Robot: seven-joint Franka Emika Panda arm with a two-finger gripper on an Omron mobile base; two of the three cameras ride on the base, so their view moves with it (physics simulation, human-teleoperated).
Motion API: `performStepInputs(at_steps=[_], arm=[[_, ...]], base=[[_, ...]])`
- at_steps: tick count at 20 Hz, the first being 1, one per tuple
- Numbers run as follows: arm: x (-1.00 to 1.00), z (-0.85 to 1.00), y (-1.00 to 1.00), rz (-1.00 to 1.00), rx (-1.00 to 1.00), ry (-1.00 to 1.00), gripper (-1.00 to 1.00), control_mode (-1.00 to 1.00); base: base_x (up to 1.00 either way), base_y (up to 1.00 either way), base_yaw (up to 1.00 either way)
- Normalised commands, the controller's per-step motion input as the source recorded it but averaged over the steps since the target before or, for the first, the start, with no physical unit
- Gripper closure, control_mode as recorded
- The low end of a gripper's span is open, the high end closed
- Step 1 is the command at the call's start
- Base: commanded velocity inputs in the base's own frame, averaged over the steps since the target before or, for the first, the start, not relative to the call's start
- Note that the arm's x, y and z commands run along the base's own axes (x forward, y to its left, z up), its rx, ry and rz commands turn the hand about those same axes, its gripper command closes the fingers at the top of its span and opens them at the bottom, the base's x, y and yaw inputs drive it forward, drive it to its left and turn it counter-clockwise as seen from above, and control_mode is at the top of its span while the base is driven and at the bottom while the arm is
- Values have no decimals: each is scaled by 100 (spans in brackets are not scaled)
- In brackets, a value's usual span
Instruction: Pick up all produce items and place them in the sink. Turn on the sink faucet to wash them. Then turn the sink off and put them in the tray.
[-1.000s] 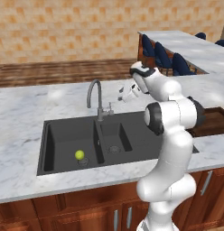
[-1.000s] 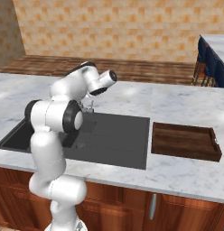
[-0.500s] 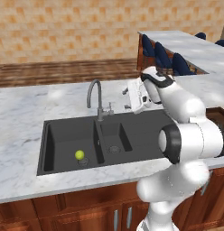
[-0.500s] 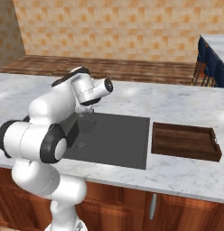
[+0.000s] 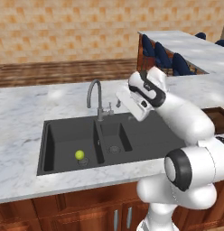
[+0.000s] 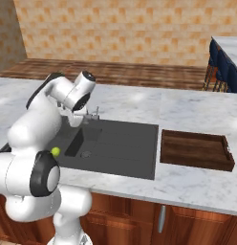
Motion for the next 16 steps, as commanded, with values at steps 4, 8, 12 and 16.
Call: performStepInputs(at_steps=[4,8,12,16], arm=[[-65,-11,8,50,-29,-9,-100,-100],[-28,-16,39,54,-23,-6,-100,-100],[-4,-35,95,42,-28,-12,-100,-100],[0,-49,78,37,-30,-12,-100,-100]], base=[[0,0,0],[0,0,0],[0,0,0],[0,0,0]])
